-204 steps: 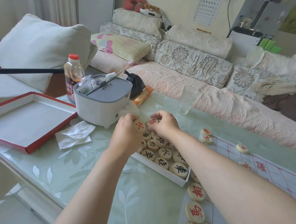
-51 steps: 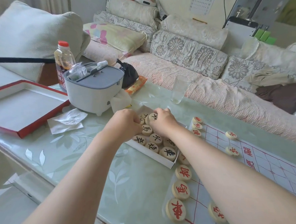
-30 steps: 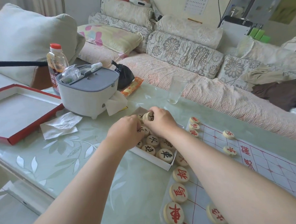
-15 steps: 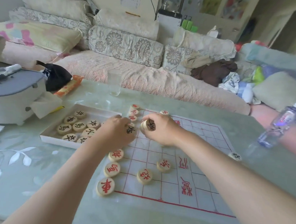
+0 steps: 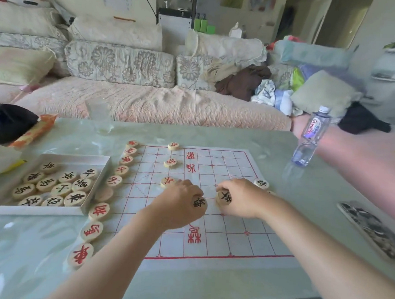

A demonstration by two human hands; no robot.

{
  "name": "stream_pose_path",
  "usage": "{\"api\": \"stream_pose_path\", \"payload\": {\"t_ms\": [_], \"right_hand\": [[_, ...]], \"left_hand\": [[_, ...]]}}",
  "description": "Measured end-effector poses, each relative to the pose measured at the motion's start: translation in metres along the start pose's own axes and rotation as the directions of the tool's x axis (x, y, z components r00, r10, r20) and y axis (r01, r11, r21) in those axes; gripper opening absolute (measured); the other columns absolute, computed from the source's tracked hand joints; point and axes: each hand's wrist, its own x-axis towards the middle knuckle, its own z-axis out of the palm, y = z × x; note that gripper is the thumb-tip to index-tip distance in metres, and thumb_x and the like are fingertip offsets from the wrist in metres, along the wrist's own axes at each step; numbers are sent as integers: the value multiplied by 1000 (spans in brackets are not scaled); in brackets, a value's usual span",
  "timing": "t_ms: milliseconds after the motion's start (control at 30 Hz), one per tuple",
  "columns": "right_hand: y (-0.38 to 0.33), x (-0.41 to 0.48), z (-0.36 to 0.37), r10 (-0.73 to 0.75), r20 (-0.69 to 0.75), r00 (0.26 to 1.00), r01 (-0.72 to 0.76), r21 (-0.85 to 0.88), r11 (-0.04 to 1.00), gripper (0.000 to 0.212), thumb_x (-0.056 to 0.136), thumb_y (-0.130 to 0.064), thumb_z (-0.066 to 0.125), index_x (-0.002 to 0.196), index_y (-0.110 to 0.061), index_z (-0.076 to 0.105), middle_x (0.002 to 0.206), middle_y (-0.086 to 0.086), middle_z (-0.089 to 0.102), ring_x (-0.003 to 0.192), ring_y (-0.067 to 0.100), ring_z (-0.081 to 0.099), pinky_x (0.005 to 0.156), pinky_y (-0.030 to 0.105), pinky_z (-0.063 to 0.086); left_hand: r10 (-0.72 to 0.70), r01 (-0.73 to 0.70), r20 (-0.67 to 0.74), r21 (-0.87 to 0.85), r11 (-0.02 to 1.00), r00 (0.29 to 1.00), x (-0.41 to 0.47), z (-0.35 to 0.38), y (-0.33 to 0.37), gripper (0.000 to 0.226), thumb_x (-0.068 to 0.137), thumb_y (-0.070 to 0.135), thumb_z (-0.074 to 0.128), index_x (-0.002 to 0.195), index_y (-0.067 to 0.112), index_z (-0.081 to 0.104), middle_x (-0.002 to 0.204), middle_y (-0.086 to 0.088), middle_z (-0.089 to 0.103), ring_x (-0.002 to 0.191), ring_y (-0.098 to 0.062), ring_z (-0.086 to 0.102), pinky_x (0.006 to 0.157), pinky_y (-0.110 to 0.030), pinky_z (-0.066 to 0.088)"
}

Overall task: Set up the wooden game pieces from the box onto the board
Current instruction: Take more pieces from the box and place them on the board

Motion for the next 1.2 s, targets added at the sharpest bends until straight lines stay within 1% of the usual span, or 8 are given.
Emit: {"api": "stream_pose_path", "payload": {"t_ms": [67, 233, 433, 600, 700, 833, 1100, 1200], "right_hand": [[12, -2, 1, -10, 5, 1000, 10, -12, 1000, 32, 82, -37, 67, 112, -27, 63, 105, -9, 62, 100, 17, 58, 85, 29, 49], [34, -8, 8, 6, 22, 1000, -6, -10, 1000, 30, 80, -42, 68, 109, -37, 61, 103, -14, 59, 96, 10, 54, 78, 25, 46], [44, -11, 8, -7, 46, 999, 5, 51, 999, 39, 79, -45, 71, 116, -36, 64, 115, -11, 58, 105, 11, 54, 88, 27, 47], [64, -5, -12, 56, -97, 994, -48, 82, 995, 46, 81, -37, 75, 125, -31, 62, 123, -4, 46, 110, 18, 53, 94, 28, 42], [75, -6, -13, 63, -25, 998, -63, -6, 998, 46, 84, -34, 72, 129, -33, 60, 124, -6, 48, 115, 18, 53, 97, 29, 43], [75, -5, -1, 15, 101, 995, -11, -40, 999, 47, 83, -30, 74, 128, -34, 61, 124, -9, 51, 119, 14, 52, 100, 31, 45], [74, -5, -1, -17, 116, 993, 22, -41, 999, 62, 83, -27, 70, 141, -35, 51, 134, -9, 45, 123, 14, 51, 98, 30, 46], [65, -8, 0, -99, 90, 991, 100, -2, 995, 57, 83, -33, 71, 137, -38, 55, 129, -14, 49, 120, 9, 50, 88, 20, 44]], "left_hand": [[20, -21, 25, 38, 999, 999, 5, 11, 7, 31, 88, 40, 55, 109, 19, 66, 104, 0, 60, 100, -18, 51, 91, -29, 43], [16, -36, 138, 141, 989, 990, 14, 27, 13, 40, 88, 47, 53, 121, 24, 59, 111, 3, 56, 103, -16, 45, 91, -32, 44], [-12, -17, 150, 190, 982, 989, 15, 32, 14, 45, 87, 52, 53, 125, 29, 54, 117, 6, 54, 110, -15, 43, 96, -31, 40], [14, -28, 97, 147, 989, 995, 19, 33, 21, 50, 86, 46, 56, 132, 28, 50, 119, 9, 55, 112, -12, 43, 97, -29, 39], [29, -41, 88, 133, 990, 996, 22, 37, 29, 50, 86, 45, 56, 132, 29, 49, 119, 11, 55, 112, -12, 44, 97, -28, 37], [25, -50, 95, 265, 963, 995, 21, 45, 31, 50, 87, 44, 51, 134, 30, 46, 124, 8, 53, 115, -15, 44, 102, -30, 29], [-84, 58, 206, 126, 990, 975, 19, 42, 22, 51, 87, 31, 59, 136, 26, 44, 128, 5, 47, 120, -15, 42, 98, -31, 44], [-109, 78, 240, 134, 988, 965, 20, 39, 21, 57, 83, 26, 63, 137, 26, 43, 126, 5, 47, 119, -15, 44, 95, -31, 47]]}}
